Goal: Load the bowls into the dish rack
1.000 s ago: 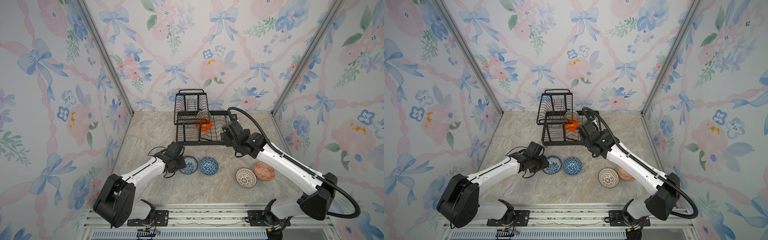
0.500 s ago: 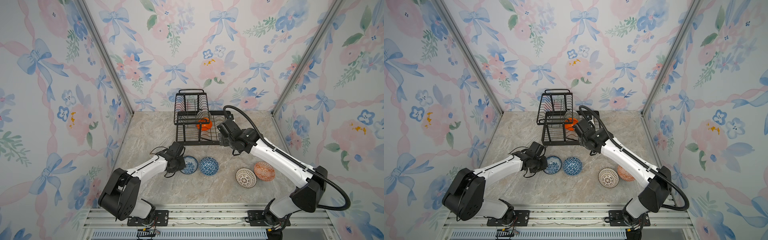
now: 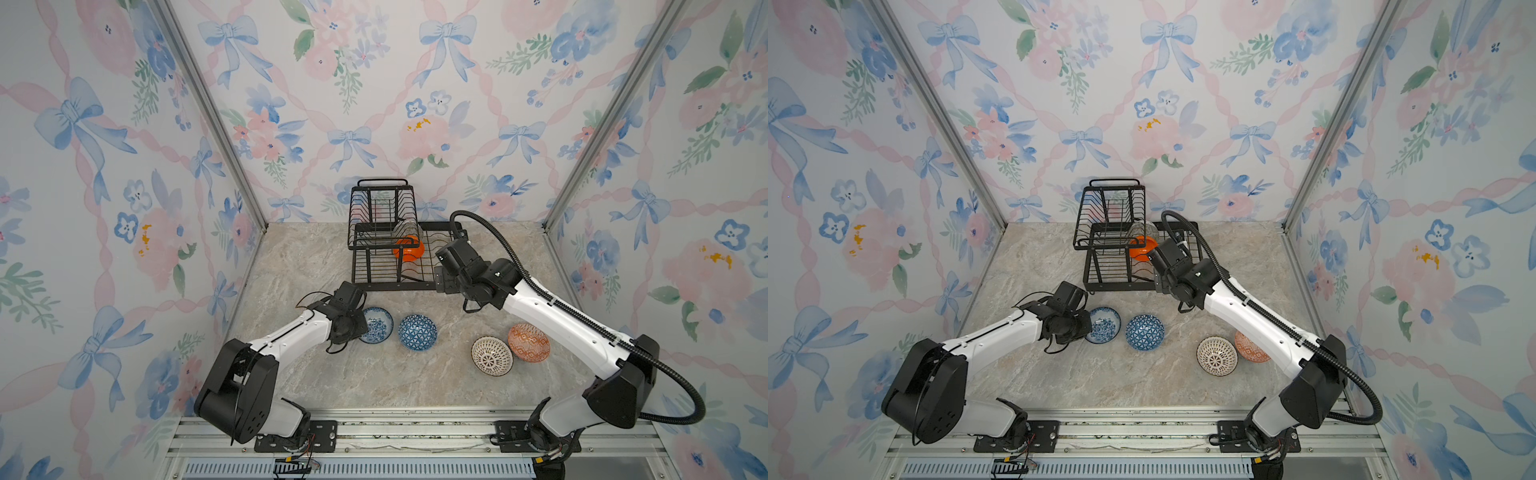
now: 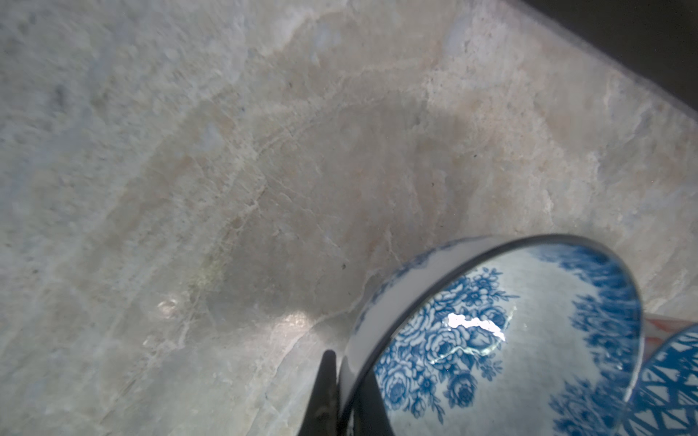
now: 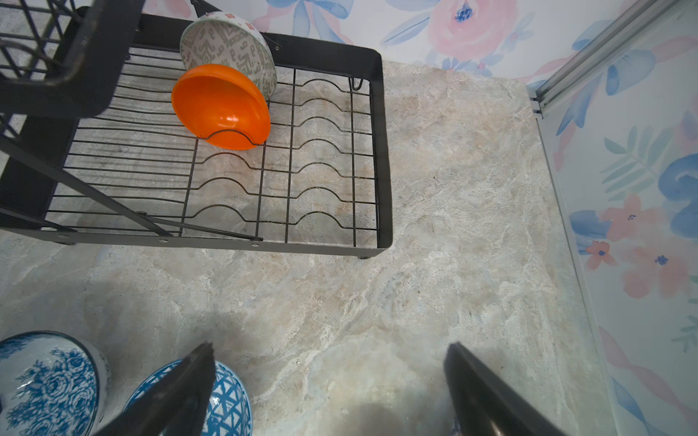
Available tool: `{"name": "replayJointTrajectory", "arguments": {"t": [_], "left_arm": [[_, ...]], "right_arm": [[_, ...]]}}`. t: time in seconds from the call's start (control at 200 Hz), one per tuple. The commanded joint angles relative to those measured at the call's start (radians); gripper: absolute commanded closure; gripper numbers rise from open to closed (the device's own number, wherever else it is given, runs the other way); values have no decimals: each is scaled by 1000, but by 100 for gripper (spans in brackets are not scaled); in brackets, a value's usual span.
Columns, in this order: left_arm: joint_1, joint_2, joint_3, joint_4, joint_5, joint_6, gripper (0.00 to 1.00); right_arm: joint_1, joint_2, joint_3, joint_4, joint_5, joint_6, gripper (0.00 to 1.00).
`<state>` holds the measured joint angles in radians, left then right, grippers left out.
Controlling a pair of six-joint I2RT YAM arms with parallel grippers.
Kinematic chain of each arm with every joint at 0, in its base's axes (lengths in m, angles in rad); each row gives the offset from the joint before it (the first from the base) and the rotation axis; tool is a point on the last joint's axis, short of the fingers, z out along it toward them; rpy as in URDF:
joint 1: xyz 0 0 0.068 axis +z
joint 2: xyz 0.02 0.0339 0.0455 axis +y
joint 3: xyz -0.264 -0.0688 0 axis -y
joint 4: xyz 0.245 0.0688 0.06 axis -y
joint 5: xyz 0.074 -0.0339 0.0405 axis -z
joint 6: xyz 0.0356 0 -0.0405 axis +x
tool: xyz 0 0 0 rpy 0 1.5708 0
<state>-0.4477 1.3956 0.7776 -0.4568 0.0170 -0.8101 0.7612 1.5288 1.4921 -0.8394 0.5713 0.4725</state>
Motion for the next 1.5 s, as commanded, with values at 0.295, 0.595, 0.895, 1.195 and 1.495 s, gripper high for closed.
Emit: {"name": "replayJointTrajectory", "arguments": {"t": [0.295, 0.595, 0.895, 1.195, 1.495], "left_arm": [[57, -194, 47, 4, -59, 27, 100], [94, -373, 127, 5, -180, 37, 100], [140, -365, 317, 10, -222, 46, 100], [148, -351, 457, 90, -235, 47, 100], [138, -353, 397, 417, -200, 21, 100]], "right_arm": [[-6, -20, 43, -13, -43, 66, 3], [-19, -29, 119, -47, -57, 87, 3], [-21, -93, 135, 71, -81, 118, 3], [-63, -146, 105, 230, -140, 211, 3], [-89, -74, 238, 247, -221, 305, 3]]}}
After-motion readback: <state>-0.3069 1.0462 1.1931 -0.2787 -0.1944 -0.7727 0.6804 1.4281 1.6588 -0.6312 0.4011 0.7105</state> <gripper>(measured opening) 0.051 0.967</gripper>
